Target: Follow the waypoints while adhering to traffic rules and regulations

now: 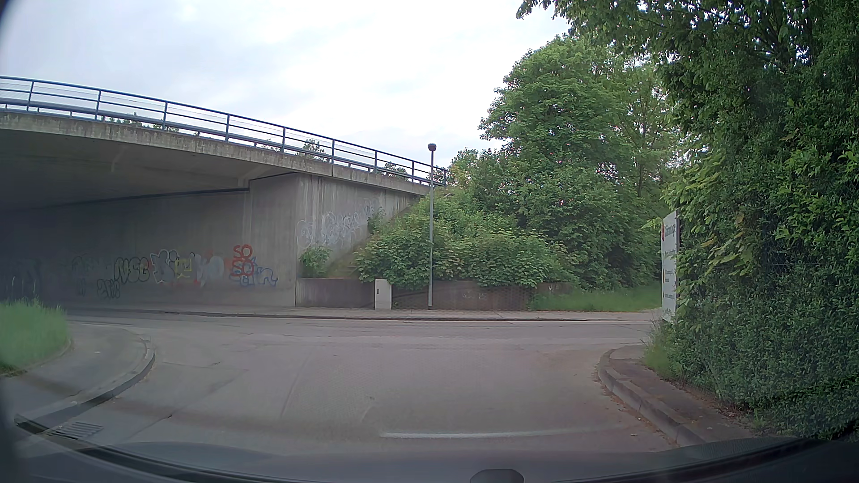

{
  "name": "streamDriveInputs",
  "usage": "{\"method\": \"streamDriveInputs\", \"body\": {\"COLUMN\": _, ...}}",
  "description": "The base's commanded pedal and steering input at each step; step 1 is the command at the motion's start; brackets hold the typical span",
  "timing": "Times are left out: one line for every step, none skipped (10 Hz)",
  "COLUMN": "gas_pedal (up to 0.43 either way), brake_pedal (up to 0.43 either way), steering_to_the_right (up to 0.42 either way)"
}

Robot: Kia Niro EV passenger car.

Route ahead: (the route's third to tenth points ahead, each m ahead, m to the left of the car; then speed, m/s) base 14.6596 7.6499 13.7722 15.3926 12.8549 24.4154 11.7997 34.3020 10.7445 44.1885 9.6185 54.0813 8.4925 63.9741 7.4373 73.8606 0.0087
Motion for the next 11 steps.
{"method": "streamDriveInputs", "body": {"gas_pedal": 0.000, "brake_pedal": 0.268, "steering_to_the_right": -0.010}}
{"method": "streamDriveInputs", "body": {"gas_pedal": 0.000, "brake_pedal": 0.262, "steering_to_the_right": -0.010}}
{"method": "streamDriveInputs", "body": {"gas_pedal": 0.000, "brake_pedal": 0.250, "steering_to_the_right": -0.011}}
{"method": "streamDriveInputs", "body": {"gas_pedal": 0.000, "brake_pedal": 0.207, "steering_to_the_right": -0.016}}
{"method": "streamDriveInputs", "body": {"gas_pedal": 0.000, "brake_pedal": 0.171, "steering_to_the_right": -0.020}}
{"method": "streamDriveInputs", "body": {"gas_pedal": 0.000, "brake_pedal": 0.079, "steering_to_the_right": -0.021}}
{"method": "streamDriveInputs", "body": {"gas_pedal": 0.000, "brake_pedal": 0.000, "steering_to_the_right": -0.021}}
{"method": "streamDriveInputs", "body": {"gas_pedal": 0.000, "brake_pedal": 0.000, "steering_to_the_right": -0.021}}
{"method": "streamDriveInputs", "body": {"gas_pedal": 0.000, "brake_pedal": 0.000, "steering_to_the_right": -0.021}}
{"method": "streamDriveInputs", "body": {"gas_pedal": 0.000, "brake_pedal": 0.000, "steering_to_the_right": -0.021}}
{"method": "streamDriveInputs", "body": {"gas_pedal": 0.000, "brake_pedal": 0.000, "steering_to_the_right": -0.021}}
